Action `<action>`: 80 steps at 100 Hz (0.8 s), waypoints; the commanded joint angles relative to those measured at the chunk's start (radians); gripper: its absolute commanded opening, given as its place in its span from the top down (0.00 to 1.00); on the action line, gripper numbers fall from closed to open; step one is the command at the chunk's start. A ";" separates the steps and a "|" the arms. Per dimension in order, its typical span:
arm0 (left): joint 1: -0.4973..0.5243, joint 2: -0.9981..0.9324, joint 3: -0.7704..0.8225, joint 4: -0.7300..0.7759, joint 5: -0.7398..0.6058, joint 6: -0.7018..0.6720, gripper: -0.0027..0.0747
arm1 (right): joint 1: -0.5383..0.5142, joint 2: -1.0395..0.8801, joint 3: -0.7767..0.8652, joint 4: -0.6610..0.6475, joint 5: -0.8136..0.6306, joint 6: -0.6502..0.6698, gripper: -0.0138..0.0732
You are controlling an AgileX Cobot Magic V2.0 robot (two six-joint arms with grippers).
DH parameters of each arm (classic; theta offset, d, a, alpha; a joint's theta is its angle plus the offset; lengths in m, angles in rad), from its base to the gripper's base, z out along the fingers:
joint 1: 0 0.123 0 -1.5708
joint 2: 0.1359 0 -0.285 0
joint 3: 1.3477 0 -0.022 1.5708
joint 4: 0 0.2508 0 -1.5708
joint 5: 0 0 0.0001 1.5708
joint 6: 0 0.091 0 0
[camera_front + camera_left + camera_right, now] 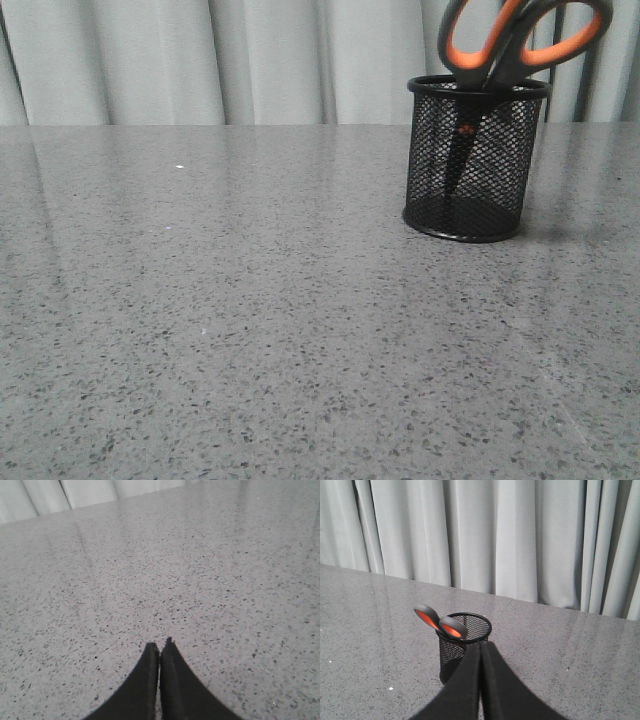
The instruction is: Put scissors into bucket
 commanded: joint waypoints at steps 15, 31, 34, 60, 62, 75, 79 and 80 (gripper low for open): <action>-0.010 -0.026 0.026 -0.008 -0.055 -0.014 0.99 | -0.001 0.014 -0.013 -0.013 -0.088 -0.003 0.90; -0.010 -0.026 0.026 -0.008 -0.055 -0.014 0.99 | -0.014 0.010 0.045 -0.015 -0.093 -0.003 0.90; -0.010 -0.026 0.026 -0.008 -0.055 -0.014 0.99 | -0.025 0.008 0.065 -0.018 -0.101 -0.003 0.90; -0.010 -0.026 0.026 -0.008 -0.055 -0.014 0.99 | -0.209 0.002 0.404 -0.020 -0.491 -0.003 0.90; -0.010 -0.026 0.026 -0.008 -0.055 -0.014 0.99 | -0.222 0.002 0.424 -0.020 -0.539 -0.003 0.90; -0.010 -0.026 0.026 -0.008 -0.055 -0.014 0.99 | -0.257 0.002 0.530 -0.015 -0.639 -0.003 0.90; -0.010 -0.026 0.026 -0.008 -0.055 -0.014 0.99 | -0.259 0.002 0.541 -0.007 -0.615 -0.003 0.90; -0.010 -0.026 0.026 -0.008 -0.055 -0.014 0.99 | -0.261 0.002 0.543 -0.004 -0.606 -0.003 0.90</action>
